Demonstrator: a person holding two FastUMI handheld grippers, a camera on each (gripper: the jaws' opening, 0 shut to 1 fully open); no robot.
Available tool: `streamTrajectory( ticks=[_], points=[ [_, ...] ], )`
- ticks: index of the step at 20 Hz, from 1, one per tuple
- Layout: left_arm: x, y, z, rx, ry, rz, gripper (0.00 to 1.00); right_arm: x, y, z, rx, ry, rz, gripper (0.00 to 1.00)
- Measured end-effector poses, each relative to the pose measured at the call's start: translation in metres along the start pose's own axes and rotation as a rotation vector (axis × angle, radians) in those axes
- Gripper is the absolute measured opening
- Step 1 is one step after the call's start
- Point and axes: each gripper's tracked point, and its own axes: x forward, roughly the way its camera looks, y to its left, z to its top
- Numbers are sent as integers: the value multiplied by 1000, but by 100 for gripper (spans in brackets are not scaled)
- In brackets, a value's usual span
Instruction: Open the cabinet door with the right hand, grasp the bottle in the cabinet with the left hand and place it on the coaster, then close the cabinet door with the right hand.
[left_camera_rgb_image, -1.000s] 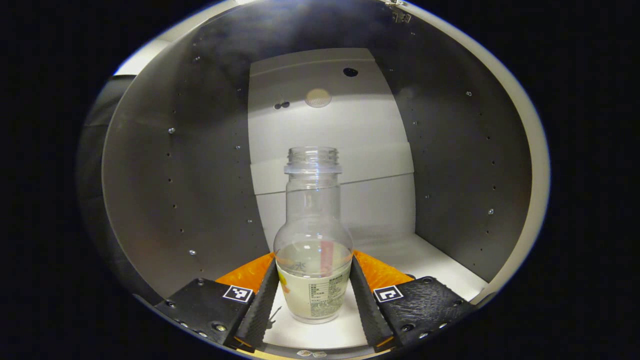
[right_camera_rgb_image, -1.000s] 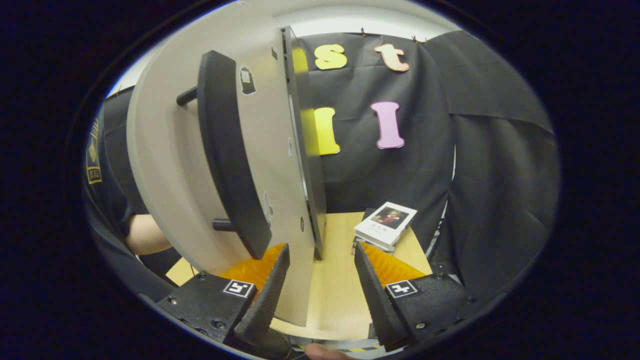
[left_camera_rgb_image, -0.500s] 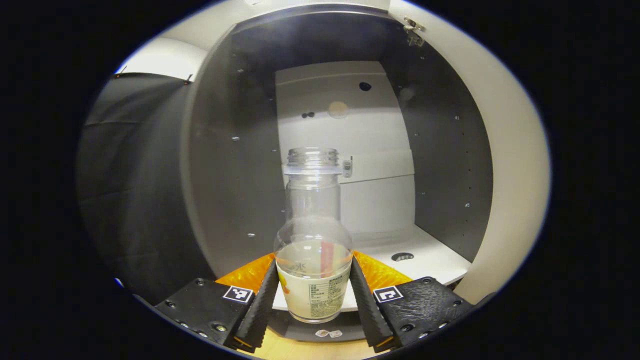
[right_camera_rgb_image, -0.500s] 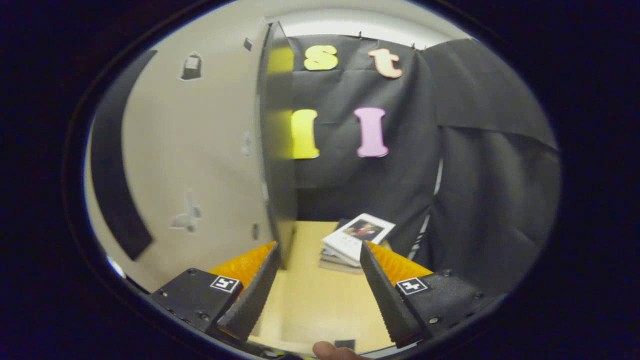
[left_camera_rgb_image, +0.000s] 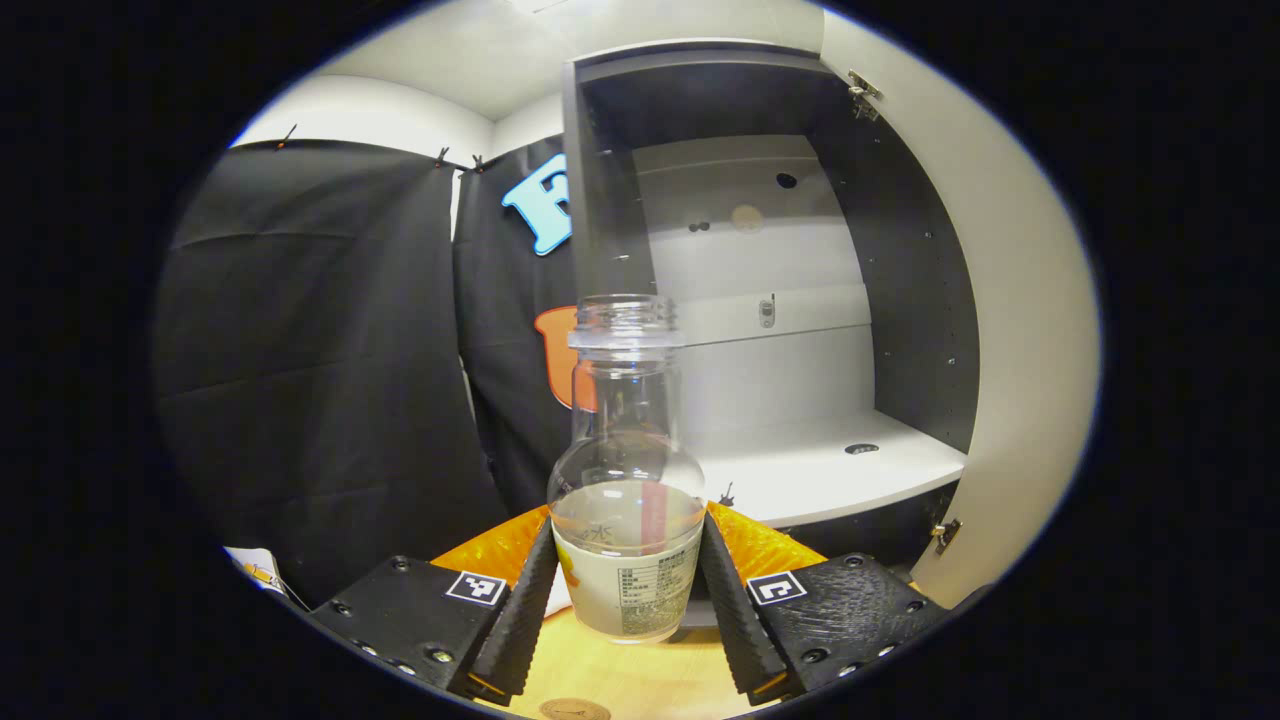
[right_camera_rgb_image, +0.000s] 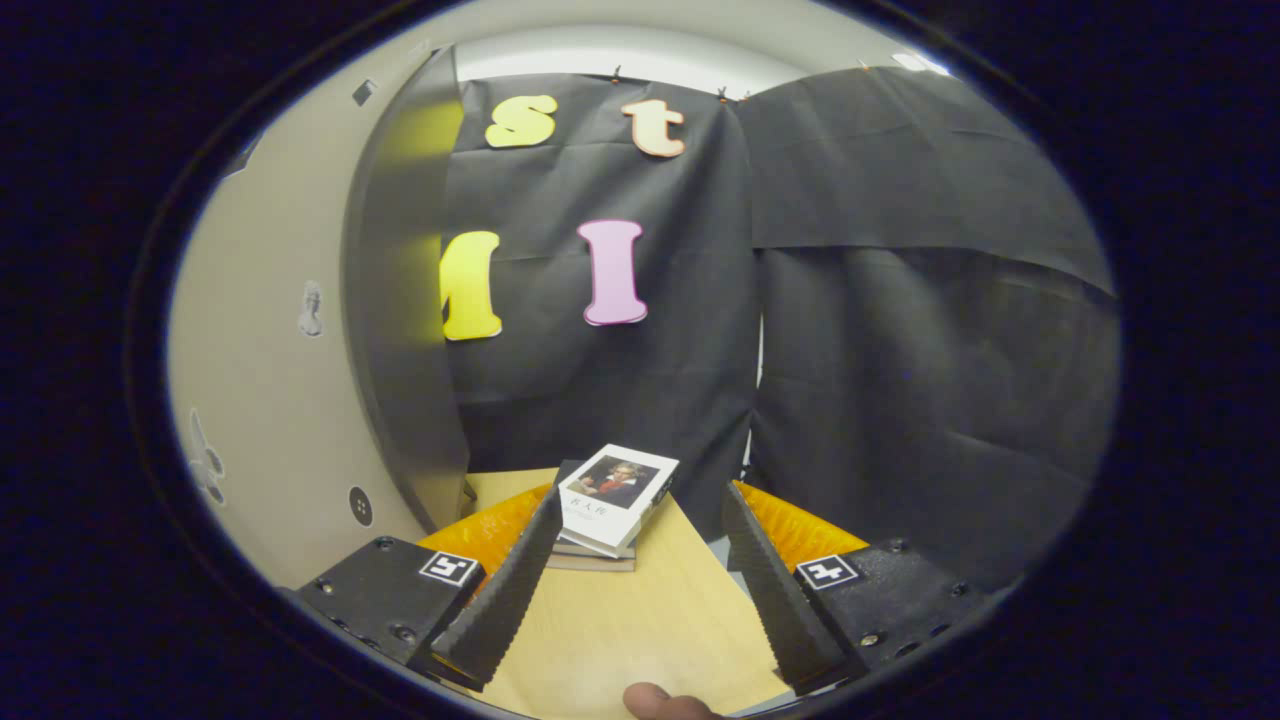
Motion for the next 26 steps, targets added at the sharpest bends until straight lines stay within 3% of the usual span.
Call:
streamTrajectory(
  ticks=[1, 2, 4, 8, 10, 12, 14, 16, 19, 21, 26],
  points=[
    [-9, 7, -7, -12, 3, -2, 62, -4, -13, -4, 31, 11, -77, 100],
    [-17, 15, -13, -19, -7, 3, 72, -13, -23, -8, 68, 8, -139, 99],
    [-30, 35, -25, -33, -34, 17, 72, -18, -47, -6, 122, 2, -223, 100],
    [-51, 55, -82, -107, 6, 2, 72, -27, -52, -38, 179, 117, -262, 98],
    [-54, 63, -101, -168, -25, -13, 72, -27, -71, -53, 273, 171, -339, 98],
    [-56, 75, -128, -140, -52, 14, 73, -30, -97, -82, 345, 274, -422, 98],
    [-56, 86, -161, -94, -57, 33, 73, -35, -117, -105, 503, 322, -509, 98],
    [-50, 77, -205, -119, -8, -5, 72, -34, -140, -118, 685, 311, -609, 98],
    [-52, 72, -247, -112, 3, -22, 73, -59, -158, -154, 859, 350, -720, 98],
    [-47, 71, -265, -101, -11, -28, 74, -68, -160, -168, 816, 393, -750, 97],
    [-47, 70, -313, -136, 65, -12, 75, -58, -145, -157, 688, 400, -707, 96]
  ],
)
